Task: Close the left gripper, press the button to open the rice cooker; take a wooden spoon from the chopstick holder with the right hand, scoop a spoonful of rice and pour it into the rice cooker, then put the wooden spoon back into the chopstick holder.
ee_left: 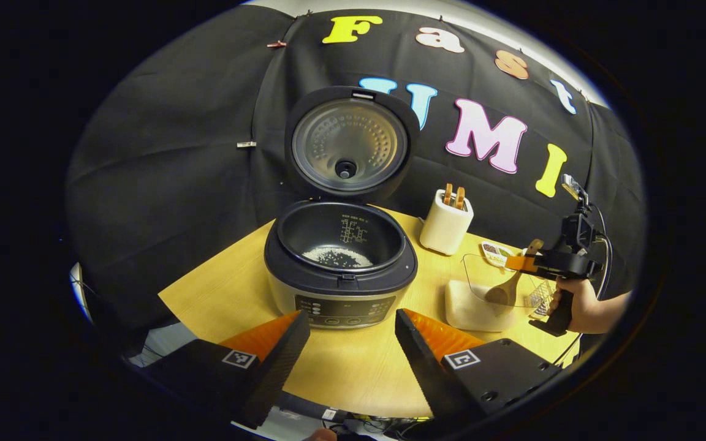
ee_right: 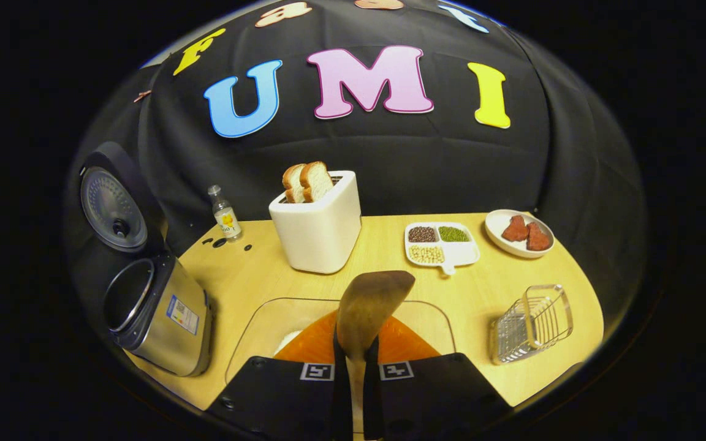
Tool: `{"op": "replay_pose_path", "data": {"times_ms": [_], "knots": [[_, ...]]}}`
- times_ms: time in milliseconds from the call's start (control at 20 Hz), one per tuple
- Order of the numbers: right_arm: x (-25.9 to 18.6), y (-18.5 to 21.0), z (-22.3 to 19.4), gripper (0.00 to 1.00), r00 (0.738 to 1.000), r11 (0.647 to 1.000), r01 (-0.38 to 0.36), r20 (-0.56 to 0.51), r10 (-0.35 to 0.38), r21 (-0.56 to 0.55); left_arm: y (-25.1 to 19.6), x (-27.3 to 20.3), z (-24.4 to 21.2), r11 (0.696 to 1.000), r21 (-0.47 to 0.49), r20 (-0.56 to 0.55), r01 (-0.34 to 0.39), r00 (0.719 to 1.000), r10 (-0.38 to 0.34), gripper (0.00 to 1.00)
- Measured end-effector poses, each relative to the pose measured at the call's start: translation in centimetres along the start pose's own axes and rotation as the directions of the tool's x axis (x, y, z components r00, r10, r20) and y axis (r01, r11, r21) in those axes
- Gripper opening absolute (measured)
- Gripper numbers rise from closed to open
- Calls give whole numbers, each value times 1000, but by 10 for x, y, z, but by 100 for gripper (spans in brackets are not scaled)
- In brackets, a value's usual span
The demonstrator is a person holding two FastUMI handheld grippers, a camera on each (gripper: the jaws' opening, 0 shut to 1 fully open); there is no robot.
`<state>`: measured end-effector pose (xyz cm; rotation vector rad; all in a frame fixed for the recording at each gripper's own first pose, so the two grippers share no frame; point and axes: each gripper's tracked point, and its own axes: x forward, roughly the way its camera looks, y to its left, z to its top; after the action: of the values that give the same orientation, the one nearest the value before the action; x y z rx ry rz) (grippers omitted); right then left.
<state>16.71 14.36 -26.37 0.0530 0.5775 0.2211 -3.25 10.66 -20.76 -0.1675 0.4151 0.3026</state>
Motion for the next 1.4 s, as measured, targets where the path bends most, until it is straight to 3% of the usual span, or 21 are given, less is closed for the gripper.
{"op": "replay_pose_path", "data": {"times_ms": [200,400,750,950,1150,1400], "knots": [[4,23,-8,12,996,982,-35,-77,50,188,-2,-1,-2,1000,8,0,14,1000,-14,95],[7,36,-9,12,992,964,-43,-104,72,263,4,-2,-1,1000,5,4,10,1000,-10,95],[5,42,-1,12,986,899,-42,-125,107,436,13,-8,0,1000,0,12,8,1000,-8,96],[1,18,-2,12,989,823,-4,-122,89,568,15,-11,-2,1000,-3,7,15,1000,-15,95],[-8,-14,-4,12,992,706,48,-117,49,707,15,-14,0,1000,9,15,27,1000,-27,95],[-27,-41,5,12,997,670,62,-82,-2,740,10,-16,3,997,40,21,65,998,-66,95]]}}
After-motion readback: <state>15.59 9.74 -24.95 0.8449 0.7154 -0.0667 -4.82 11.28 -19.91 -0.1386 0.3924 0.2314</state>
